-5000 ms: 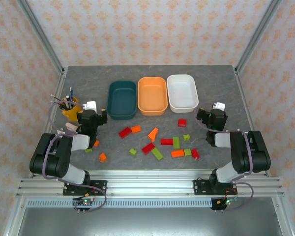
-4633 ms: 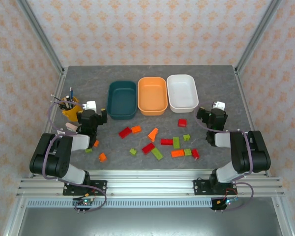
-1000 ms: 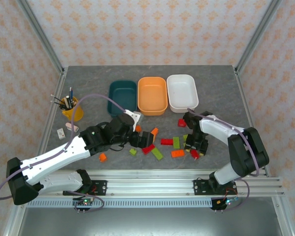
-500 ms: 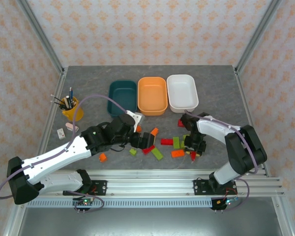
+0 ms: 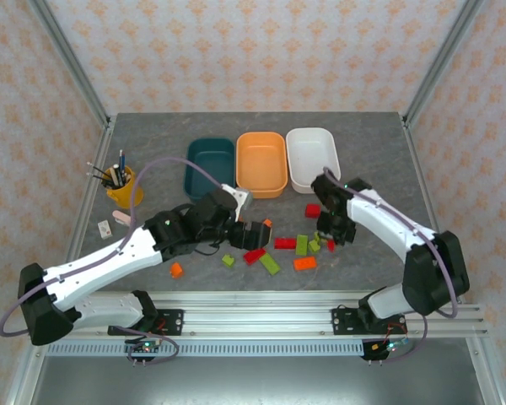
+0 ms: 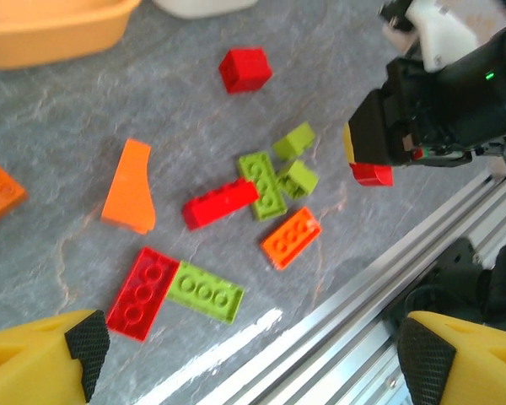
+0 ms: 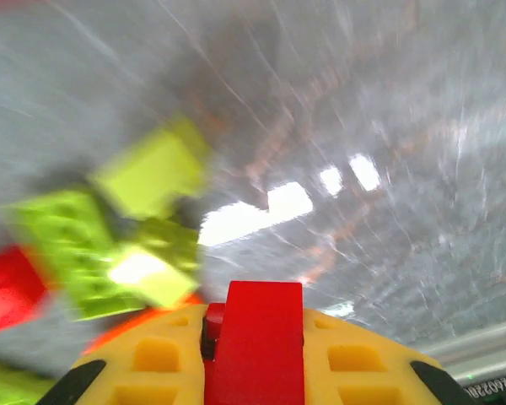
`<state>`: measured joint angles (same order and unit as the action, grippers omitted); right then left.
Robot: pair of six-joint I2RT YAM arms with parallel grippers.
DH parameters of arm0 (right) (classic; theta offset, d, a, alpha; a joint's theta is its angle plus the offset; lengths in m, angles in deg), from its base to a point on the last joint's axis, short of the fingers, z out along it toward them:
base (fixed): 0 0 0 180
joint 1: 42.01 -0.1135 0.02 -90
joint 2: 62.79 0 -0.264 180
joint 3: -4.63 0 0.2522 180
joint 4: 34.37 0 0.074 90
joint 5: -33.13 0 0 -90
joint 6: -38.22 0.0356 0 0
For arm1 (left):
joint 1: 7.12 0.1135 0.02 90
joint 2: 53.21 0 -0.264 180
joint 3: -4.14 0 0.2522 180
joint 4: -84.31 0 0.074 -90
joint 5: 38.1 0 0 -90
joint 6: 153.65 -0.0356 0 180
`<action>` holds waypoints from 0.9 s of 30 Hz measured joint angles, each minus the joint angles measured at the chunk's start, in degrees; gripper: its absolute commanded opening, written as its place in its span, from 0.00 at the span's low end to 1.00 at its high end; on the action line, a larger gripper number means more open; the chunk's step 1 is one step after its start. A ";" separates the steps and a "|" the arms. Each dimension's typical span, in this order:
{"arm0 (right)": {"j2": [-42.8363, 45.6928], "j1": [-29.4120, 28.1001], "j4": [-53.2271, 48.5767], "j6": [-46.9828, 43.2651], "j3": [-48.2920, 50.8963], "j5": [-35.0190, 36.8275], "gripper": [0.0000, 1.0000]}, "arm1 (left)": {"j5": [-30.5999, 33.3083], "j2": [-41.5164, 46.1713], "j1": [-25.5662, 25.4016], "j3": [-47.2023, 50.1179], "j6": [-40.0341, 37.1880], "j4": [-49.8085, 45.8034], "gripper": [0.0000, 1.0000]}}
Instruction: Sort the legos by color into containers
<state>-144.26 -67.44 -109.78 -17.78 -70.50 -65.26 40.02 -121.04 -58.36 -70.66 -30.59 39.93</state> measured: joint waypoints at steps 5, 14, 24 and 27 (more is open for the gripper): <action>-5.86 3.26 -0.31 -2.03 -18.12 1.18 0.13 | 0.33 -6.08 5.29 -9.60 2.29 0.04 0.92; -38.45 10.16 3.41 -5.86 -46.49 -0.28 0.15 | 0.28 -22.38 13.66 -27.85 4.04 -0.85 0.92; -57.90 11.72 -1.11 -7.19 -65.42 -2.10 0.43 | 2.73 -25.64 18.60 -30.73 5.88 -6.93 0.91; -57.22 11.50 -2.03 -7.87 -66.29 -2.05 0.48 | 3.78 -22.25 19.54 -26.67 6.60 -9.29 0.91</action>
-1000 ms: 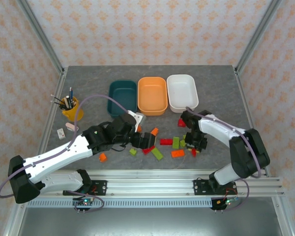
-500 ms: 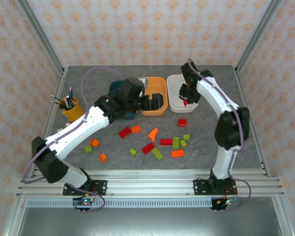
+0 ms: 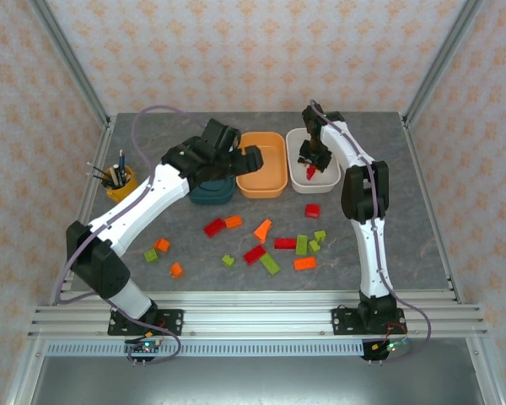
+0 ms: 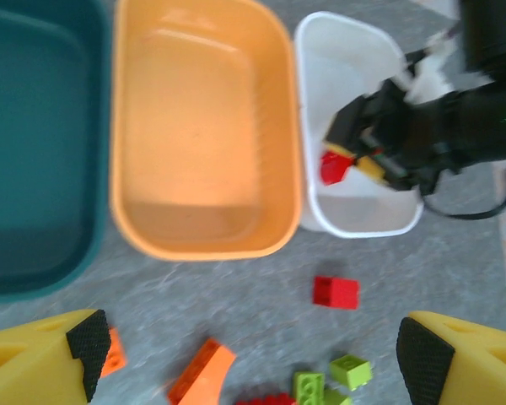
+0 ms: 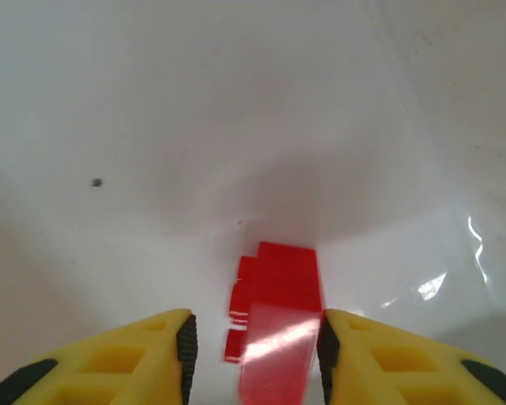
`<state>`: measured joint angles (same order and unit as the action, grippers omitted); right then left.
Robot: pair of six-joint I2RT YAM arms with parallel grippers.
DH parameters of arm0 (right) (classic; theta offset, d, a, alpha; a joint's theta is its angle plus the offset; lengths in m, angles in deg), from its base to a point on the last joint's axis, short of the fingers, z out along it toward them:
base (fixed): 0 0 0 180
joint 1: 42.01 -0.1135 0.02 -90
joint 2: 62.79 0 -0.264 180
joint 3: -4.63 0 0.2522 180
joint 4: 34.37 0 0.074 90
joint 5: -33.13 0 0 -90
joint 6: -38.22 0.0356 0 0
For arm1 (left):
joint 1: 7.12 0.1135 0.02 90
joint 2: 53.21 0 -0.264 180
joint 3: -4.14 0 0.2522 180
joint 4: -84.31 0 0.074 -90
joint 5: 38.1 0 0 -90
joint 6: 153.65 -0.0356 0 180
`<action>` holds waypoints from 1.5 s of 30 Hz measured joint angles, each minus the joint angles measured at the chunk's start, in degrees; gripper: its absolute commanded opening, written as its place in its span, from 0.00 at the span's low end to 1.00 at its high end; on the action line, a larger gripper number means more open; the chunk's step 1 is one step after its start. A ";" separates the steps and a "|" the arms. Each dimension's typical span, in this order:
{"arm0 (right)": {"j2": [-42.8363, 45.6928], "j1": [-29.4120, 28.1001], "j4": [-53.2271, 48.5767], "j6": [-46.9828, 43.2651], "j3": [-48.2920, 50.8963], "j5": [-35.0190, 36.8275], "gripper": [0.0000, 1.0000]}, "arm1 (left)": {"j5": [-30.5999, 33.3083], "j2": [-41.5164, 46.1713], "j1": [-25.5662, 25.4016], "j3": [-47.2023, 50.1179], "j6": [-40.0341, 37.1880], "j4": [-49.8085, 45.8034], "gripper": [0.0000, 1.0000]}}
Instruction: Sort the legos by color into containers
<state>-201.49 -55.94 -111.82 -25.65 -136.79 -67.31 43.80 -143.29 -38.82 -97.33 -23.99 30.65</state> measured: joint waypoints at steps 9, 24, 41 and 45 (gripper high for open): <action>24.44 -7.34 7.28 -3.85 15.93 2.56 0.49 | 5.75 20.11 7.30 17.07 6.99 -12.46 0.89; 54.75 -31.89 36.61 -7.52 64.57 -7.58 0.53 | 7.21 31.21 23.67 45.81 12.76 -22.05 0.77; 52.33 -33.40 46.16 -6.29 66.01 -11.91 0.53 | 8.94 18.56 27.54 50.49 12.00 -11.98 0.68; 51.78 -33.42 46.16 -6.03 65.94 -11.89 0.53 | 9.92 16.39 28.87 50.69 10.49 -10.01 0.67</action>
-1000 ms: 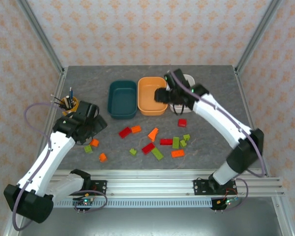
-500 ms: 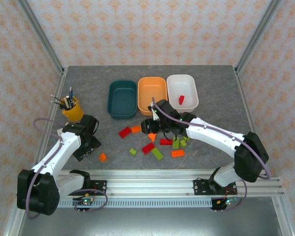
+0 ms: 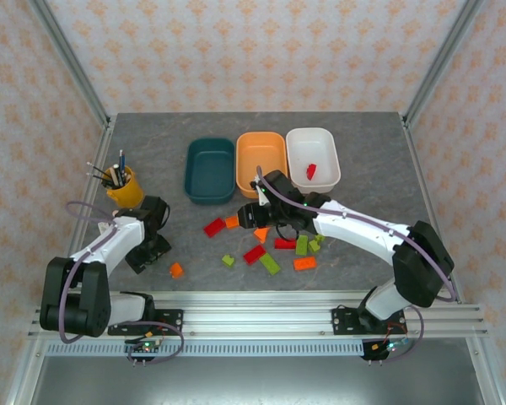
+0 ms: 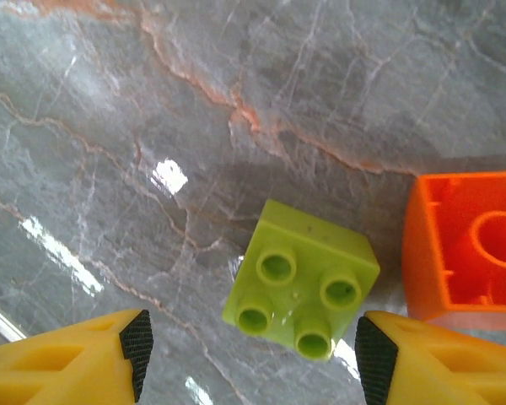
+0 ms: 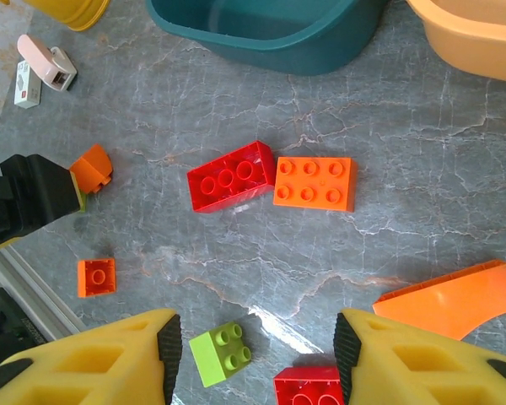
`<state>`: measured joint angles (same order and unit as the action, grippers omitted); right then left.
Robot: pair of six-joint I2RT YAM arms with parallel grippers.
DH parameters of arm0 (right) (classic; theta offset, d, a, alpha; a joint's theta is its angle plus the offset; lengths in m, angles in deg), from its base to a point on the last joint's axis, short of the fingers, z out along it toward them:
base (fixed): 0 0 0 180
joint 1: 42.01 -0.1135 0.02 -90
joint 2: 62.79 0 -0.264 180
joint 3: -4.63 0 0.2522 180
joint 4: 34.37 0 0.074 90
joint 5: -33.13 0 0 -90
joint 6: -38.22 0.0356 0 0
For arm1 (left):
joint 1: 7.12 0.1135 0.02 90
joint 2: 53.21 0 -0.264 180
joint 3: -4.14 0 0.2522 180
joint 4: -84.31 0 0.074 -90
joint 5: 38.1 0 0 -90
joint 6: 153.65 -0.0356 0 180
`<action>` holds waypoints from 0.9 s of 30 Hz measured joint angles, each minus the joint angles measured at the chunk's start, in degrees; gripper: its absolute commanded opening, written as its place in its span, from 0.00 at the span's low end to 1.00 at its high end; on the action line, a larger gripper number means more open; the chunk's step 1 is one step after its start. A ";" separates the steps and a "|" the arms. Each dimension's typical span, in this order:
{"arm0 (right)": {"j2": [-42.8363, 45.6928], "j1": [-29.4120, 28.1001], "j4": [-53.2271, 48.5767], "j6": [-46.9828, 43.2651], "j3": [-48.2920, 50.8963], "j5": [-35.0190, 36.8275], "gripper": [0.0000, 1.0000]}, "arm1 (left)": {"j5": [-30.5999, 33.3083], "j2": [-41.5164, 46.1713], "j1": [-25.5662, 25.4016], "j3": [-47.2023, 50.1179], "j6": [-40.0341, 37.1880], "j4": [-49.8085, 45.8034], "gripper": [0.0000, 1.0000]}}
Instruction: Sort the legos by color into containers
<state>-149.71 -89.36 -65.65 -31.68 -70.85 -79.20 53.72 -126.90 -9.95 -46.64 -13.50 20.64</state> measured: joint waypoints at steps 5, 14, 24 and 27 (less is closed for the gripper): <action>0.00 0.00 -0.02 0.46 -0.20 0.00 0.53 | 0.11 -1.90 2.23 0.00 -2.99 3.43 0.57; -0.04 0.00 -0.02 0.87 -0.96 0.02 0.53 | -1.49 -3.32 2.58 0.98 -6.78 8.68 0.48; -0.85 0.00 -0.20 1.38 -1.20 0.72 0.52 | -3.32 1.27 2.56 3.23 -7.10 9.73 0.31; -0.83 0.02 -0.55 1.60 -1.22 1.60 0.51 | -3.37 3.45 2.43 3.30 -7.13 8.81 0.30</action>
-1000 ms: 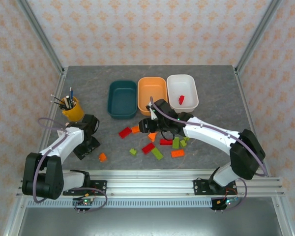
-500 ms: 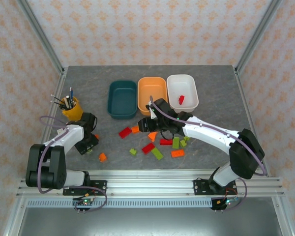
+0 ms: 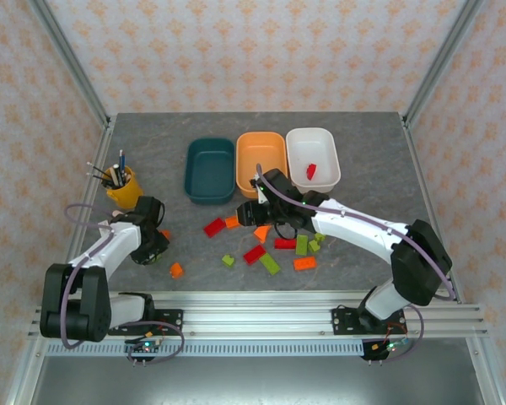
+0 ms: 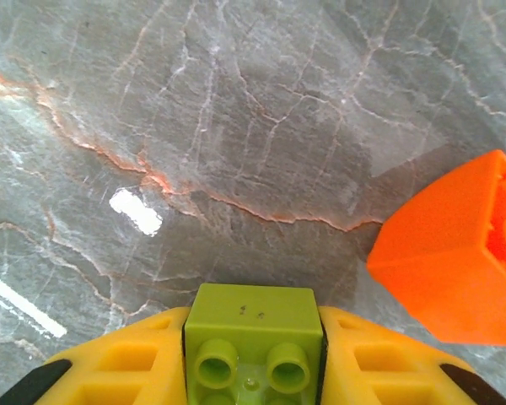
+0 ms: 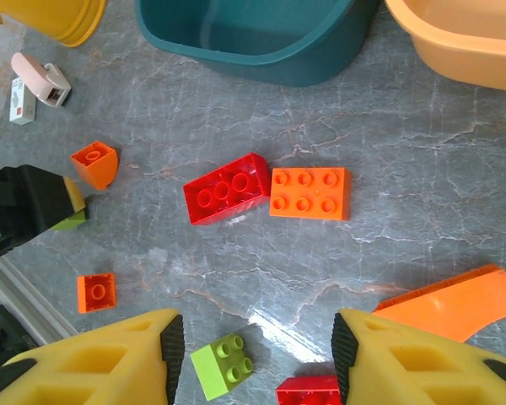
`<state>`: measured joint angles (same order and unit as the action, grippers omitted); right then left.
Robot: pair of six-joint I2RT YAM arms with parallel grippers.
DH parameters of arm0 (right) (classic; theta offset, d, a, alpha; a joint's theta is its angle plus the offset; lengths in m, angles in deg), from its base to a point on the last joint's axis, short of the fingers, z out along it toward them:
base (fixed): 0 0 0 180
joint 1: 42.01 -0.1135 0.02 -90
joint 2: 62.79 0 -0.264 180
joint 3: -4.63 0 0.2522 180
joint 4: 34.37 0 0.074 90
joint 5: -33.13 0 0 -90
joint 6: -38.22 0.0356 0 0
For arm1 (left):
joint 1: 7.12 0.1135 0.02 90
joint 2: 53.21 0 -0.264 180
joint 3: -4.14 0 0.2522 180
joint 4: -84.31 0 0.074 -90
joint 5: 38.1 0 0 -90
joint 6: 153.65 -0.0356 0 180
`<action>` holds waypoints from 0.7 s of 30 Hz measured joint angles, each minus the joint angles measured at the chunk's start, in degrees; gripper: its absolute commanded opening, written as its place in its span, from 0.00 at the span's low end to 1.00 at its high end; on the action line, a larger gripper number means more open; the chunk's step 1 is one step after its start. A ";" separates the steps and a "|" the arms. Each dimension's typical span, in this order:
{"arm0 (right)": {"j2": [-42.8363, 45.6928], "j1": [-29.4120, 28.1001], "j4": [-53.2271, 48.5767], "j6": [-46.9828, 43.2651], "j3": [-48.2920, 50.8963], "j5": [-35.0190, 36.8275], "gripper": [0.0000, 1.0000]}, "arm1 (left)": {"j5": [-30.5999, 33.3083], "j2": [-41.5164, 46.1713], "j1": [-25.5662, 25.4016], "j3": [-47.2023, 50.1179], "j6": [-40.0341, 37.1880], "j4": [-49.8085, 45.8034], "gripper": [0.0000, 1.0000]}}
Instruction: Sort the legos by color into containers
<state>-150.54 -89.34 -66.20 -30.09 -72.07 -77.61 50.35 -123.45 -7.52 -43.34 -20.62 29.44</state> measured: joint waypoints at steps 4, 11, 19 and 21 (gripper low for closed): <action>0.50 0.00 -1.29 0.15 -0.50 2.23 0.51 | 0.31 4.24 -2.78 -1.70 0.31 -4.59 0.30; 4.96 2.93 -2.05 2.23 -3.65 5.95 0.52 | 0.28 3.32 -9.51 -20.55 0.35 -11.69 0.30; 4.61 12.20 -1.64 7.76 -8.26 6.45 0.53 | -0.20 -22.86 -13.68 -50.05 -3.26 -11.47 0.32; 3.85 13.60 -1.73 9.20 -8.76 6.40 0.54 | -0.96 -30.51 -13.88 -56.50 -4.35 -11.39 0.32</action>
<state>-146.69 -75.75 -67.93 -20.88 -80.84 -71.20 49.39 -153.96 -21.40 -99.84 -24.97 18.06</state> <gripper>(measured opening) 0.535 0.341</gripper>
